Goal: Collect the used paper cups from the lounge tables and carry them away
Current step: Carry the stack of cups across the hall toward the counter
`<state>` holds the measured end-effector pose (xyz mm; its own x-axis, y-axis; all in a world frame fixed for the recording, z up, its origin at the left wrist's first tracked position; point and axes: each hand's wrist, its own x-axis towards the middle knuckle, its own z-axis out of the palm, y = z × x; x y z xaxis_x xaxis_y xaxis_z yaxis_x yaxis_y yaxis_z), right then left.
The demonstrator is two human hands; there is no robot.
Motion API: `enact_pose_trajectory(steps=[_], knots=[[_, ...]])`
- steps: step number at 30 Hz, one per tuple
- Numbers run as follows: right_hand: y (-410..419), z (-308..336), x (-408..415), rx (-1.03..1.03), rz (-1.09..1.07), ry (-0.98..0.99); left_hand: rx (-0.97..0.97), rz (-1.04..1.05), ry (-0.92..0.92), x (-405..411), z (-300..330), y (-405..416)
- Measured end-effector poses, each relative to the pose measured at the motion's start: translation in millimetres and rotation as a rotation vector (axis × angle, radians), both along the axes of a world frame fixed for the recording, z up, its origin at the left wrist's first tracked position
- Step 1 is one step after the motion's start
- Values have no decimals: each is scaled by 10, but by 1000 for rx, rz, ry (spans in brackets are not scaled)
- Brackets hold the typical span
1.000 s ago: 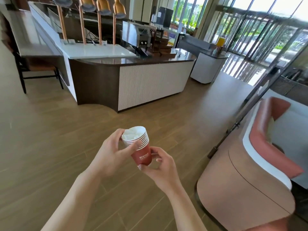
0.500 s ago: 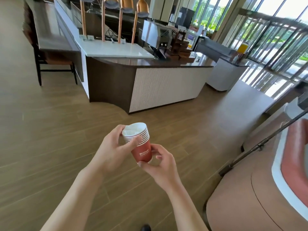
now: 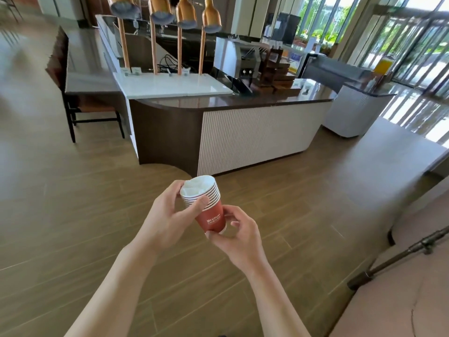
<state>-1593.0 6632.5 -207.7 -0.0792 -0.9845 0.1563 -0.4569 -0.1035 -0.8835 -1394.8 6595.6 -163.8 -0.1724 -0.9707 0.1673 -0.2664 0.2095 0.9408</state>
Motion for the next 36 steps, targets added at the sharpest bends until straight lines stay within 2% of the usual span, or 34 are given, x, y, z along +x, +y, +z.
enact_pose_trajectory(steps=[13, 16, 25, 33, 36], knots=[[-1069, -87, -1623, -54, -25, -13, -76, -10, -200, -1679, 139, -1108], [-1182, -143, -1841, -106, -74, 43, -76, -18, -230, -1932, 95, -1285], [-1655, -391, -2324, -127, -191, 366, -40, -54, -239, -2493, -191, -1861], [-2387, -455, -2716, -93, -207, 413, -66, -91, -316, -2852, -363, -2719], [-2837, -444, -2860, -73, -217, 415, -75, -109, -289, -3004, -420, -3203]])
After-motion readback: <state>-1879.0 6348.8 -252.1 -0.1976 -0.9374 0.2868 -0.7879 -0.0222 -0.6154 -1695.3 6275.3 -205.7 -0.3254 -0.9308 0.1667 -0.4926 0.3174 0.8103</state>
